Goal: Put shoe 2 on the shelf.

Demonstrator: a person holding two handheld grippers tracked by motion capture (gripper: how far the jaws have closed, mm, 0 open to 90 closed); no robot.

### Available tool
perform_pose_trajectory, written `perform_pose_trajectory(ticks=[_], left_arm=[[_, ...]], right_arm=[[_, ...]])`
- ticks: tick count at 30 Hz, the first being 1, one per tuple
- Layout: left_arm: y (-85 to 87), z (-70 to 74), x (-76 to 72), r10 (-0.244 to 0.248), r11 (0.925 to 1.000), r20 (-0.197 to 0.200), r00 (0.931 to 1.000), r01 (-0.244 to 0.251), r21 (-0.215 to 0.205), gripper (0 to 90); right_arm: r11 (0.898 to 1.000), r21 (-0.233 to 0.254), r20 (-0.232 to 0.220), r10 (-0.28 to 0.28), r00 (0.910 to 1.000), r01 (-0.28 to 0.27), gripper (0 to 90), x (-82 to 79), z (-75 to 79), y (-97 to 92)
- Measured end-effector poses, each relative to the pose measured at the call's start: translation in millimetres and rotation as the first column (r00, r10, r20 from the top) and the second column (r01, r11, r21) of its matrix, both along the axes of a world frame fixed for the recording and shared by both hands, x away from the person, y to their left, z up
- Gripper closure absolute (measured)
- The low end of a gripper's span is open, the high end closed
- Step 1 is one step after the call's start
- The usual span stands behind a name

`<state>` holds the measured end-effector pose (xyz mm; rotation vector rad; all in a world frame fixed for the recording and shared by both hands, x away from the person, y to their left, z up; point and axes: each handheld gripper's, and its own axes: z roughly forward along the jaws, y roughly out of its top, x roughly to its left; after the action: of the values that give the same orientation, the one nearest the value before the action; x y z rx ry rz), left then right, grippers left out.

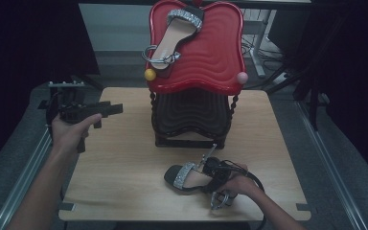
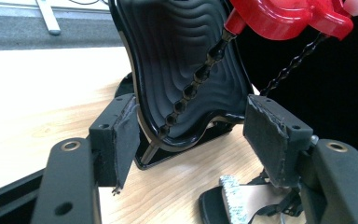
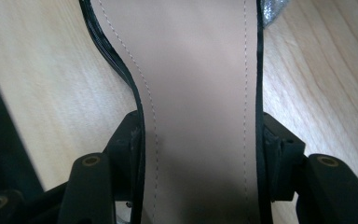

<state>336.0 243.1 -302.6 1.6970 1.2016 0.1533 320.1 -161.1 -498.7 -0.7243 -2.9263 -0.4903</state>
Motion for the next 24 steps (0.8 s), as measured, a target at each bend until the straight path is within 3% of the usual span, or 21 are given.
perform_pose_trajectory(ticks=[4, 11, 17, 24], left_arm=[[0.9, -0.1, 1.0, 0.000, 1.0000, 0.000, 1.0000, 0.000, -0.002, 35.7], [-0.7, 0.3, 1.6, 0.000, 1.0000, -0.004, 1.0000, 0.000, -0.007, 35.8], [1.0, 2.1, 0.7, 0.003, 1.0000, -0.002, 1.0000, -0.003, -0.009, 35.8], [1.3, 3.3, -0.5, 0.004, 1.0000, 0.000, 1.0000, -0.004, -0.008, 35.8]], right_arm=[[0.993, 0.091, -0.034, -0.069, 0.9970, 0.072, 42.9, 1.9, 8.7, -18.5], [0.964, 0.218, -0.078, -0.138, 0.9874, 0.152, 42.8, 2.3, 22.7, -54.2], [0.924, 0.314, -0.111, -0.194, 0.9747, 0.220, 42.8, 0.6, 29.9, -89.1], [0.869, 0.383, -0.116, -0.291, 0.9497, 0.313, 42.9, -2.1, 41.9, -134.4]])
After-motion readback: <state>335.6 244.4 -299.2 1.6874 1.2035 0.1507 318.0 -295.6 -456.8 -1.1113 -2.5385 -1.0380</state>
